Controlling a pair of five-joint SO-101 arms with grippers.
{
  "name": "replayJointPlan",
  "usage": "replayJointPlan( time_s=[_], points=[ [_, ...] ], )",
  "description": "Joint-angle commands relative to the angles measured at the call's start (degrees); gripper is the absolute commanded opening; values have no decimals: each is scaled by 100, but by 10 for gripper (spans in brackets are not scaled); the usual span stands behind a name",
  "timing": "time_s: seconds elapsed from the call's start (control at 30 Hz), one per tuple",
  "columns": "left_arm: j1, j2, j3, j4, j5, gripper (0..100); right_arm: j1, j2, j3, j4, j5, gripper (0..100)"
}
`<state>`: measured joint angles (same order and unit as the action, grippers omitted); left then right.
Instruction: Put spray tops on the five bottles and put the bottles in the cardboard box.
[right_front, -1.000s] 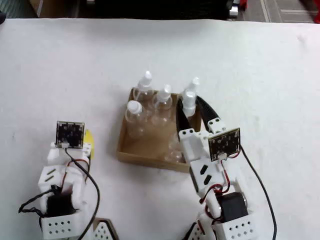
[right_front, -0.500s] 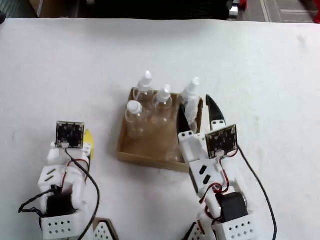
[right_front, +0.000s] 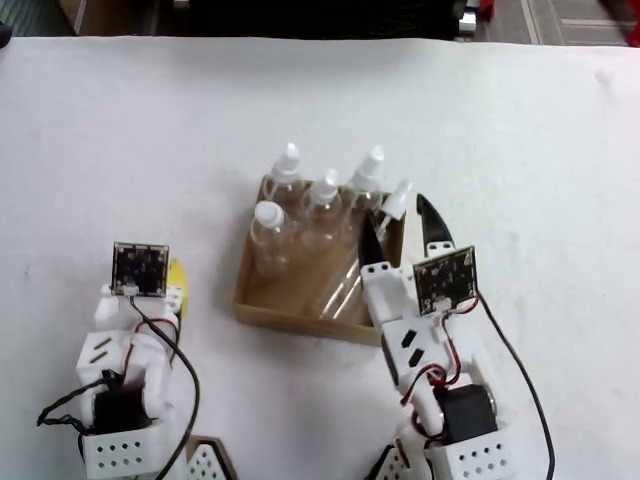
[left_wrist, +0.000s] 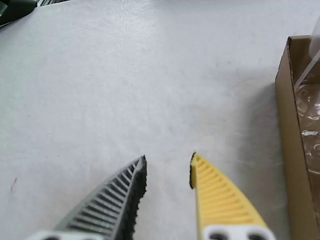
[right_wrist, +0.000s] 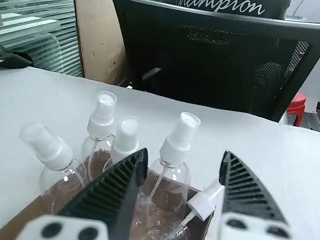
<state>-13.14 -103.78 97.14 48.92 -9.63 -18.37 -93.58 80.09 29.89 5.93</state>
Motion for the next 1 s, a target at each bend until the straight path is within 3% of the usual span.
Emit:
replayJointPlan(
  time_s=[0.0, 0.13, 0.27, 0.37, 0.53, 0.67, 0.97],
  points=[
    [75, 4, -9, -53, -62, 138, 84, -66, -334, 22, 0, 204],
    [75, 4, -9, -53, -62, 138, 101, -22, -360, -22, 9, 204],
    [75, 4, -9, -53, -62, 138, 699, 497, -888, -13, -325, 148],
    [75, 4, -9, -53, -62, 138, 1086, 1622, -1890, 567, -1002, 115],
    [66, 4, -9, -53, -62, 138, 1095, 4233, -3701, 1288, -1116, 192],
    [66, 4, -9, -44, -62, 138, 1235, 5974, -4914, 1798, -1574, 198],
    [66, 4, -9, 9, -70, 138, 1279, 7978, -6013, 2141, -2163, 198]
  ],
)
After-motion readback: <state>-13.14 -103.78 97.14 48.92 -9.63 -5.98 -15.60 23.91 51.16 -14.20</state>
